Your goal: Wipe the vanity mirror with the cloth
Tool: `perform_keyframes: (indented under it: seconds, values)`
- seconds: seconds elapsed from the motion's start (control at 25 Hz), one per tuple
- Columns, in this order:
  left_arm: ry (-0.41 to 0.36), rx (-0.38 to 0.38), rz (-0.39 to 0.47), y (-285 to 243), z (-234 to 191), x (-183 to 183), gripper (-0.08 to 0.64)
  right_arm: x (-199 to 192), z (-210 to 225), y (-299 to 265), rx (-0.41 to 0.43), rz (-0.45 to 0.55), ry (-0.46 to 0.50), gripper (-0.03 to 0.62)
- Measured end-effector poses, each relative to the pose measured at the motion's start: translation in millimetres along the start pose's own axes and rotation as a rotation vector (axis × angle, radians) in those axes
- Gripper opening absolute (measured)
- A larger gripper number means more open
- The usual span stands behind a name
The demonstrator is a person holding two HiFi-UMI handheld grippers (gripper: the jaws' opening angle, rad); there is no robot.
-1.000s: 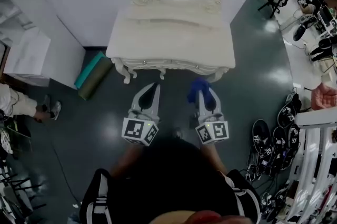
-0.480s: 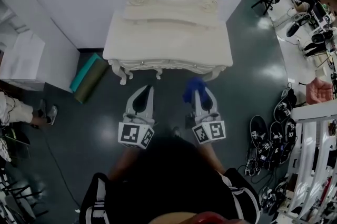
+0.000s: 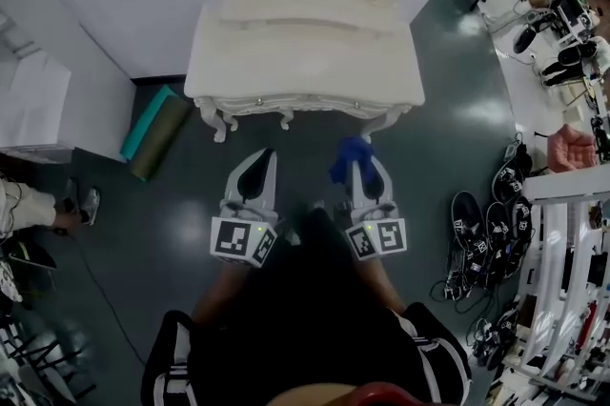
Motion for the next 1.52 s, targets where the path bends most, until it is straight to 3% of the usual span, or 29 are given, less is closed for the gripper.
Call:
perform_keyframes:
  seconds: [0.36,0.92,1.24,1.52]
  values:
    - [0.003,-0.003,-0.015,-42,2,-1,0.011,-4,35,-29,-0.005,0.002,-0.013,0.051]
    - [-0.008,-0.017,-0.002,-200,31,1,0.011,4,161,-126,0.037,0.029,-0.027,0.051]
    - [-0.022,0.024,0.006,-266,48,8,0.011,10,223,-169,0.080,0.025,-0.045,0.051]
    - [-0.011,0.080,0.004,-300,37,15,0.011,17,255,-208,0.103,0.036,-0.055,0.051]
Point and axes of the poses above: the fingertips, and each gripper's own axes: y backward along the fingers, z to its right, x out of its top, the point moved 3 cm from there along y, backward along the fingers, and after that the axes turned 15 degrees about x, right-handed, at the moved point
